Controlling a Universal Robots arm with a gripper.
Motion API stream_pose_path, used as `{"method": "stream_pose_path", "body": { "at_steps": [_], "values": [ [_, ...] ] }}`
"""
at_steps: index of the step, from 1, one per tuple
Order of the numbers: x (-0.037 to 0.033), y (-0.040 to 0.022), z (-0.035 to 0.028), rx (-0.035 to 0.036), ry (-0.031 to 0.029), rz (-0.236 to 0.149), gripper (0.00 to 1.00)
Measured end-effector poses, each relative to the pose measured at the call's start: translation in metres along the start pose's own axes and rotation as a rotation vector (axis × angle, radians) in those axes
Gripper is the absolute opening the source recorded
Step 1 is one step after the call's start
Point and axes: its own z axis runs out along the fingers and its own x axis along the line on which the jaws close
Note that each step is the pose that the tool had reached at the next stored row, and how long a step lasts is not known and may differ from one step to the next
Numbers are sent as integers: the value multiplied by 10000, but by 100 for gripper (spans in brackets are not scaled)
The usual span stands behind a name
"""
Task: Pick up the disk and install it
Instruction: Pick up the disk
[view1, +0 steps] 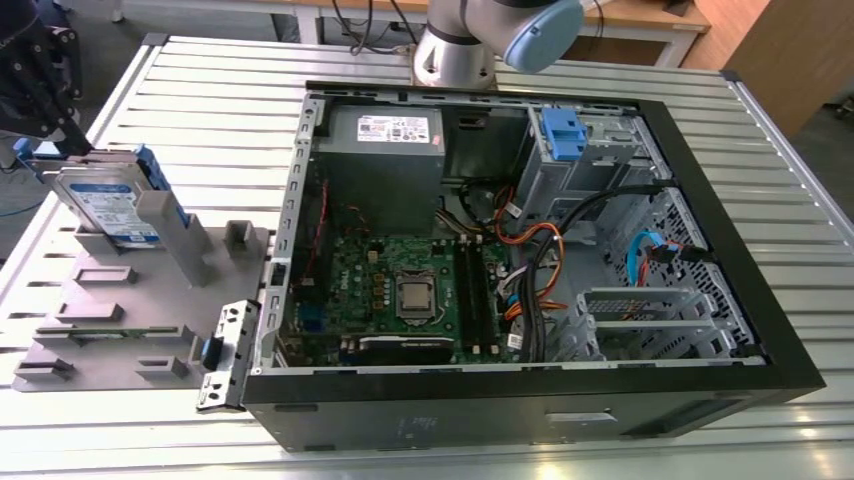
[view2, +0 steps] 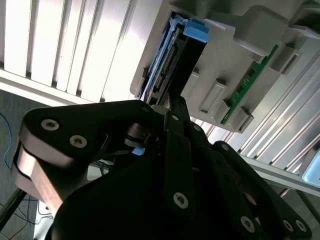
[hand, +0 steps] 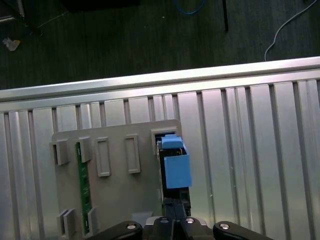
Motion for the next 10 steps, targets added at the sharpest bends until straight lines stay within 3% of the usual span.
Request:
{"method": "stream_pose_path", "body": {
  "at_steps": [10],
  "values": [
    [-17,1,5,0,0,0,11]
  ]
}}
